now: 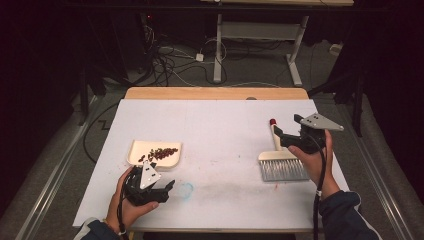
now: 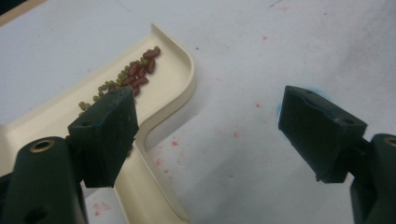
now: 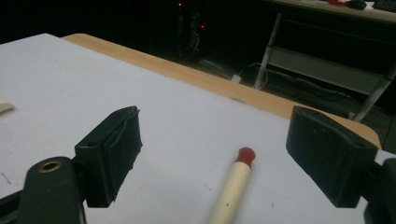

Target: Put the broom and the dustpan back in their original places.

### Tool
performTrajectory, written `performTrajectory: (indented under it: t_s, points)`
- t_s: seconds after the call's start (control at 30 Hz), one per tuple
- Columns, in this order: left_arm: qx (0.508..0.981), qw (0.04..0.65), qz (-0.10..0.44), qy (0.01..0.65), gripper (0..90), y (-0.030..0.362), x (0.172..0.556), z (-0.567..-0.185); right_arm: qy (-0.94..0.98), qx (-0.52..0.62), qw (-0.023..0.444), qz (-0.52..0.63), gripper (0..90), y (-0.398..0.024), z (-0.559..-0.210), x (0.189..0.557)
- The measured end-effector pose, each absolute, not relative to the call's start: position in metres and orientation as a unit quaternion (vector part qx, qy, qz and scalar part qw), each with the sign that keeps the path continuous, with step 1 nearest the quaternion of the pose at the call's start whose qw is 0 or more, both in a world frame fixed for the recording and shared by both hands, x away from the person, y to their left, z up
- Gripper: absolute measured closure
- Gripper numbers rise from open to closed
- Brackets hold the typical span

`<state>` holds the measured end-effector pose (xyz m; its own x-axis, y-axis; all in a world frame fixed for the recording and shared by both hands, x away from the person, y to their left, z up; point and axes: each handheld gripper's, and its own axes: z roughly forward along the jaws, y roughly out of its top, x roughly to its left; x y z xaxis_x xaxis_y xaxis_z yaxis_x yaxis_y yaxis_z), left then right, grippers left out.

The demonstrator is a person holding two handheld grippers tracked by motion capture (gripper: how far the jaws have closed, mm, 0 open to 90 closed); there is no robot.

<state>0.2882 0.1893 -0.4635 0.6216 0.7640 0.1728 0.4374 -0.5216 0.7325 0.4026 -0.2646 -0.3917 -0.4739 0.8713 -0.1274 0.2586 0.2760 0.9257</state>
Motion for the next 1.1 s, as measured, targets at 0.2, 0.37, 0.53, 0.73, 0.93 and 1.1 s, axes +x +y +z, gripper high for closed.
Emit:
performTrajectory:
  t_s: [0.2, 0.37, 0.53, 0.73, 0.93, 1.1]
  points:
    - [0.839, 0.335, 0.246, 0.352, 19.3, 0.188, 0.287, -0.463, 0.733, 0.374, 0.335, 0.460, 19.6, -0.257, -0.388, 0.393]
    - [0.843, 0.331, 0.243, 0.348, 19.3, 0.187, 0.287, -0.464, 0.739, 0.359, 0.333, 0.463, 20.0, -0.254, -0.386, 0.385]
    - [0.842, 0.332, 0.247, 0.346, 19.3, 0.187, 0.287, -0.463, 0.741, 0.351, 0.336, 0.464, 19.7, -0.253, -0.385, 0.378]
    - [0.843, 0.335, 0.254, 0.337, 19.3, 0.186, 0.286, -0.462, 0.745, 0.341, 0.336, 0.465, 19.5, -0.252, -0.384, 0.370]
    - [0.844, 0.335, 0.253, 0.334, 19.3, 0.185, 0.286, -0.462, 0.750, 0.327, 0.336, 0.467, 19.8, -0.251, -0.385, 0.362]
    - [0.846, 0.330, 0.255, 0.333, 19.3, 0.185, 0.286, -0.462, 0.753, 0.321, 0.337, 0.466, 19.8, -0.251, -0.385, 0.356]
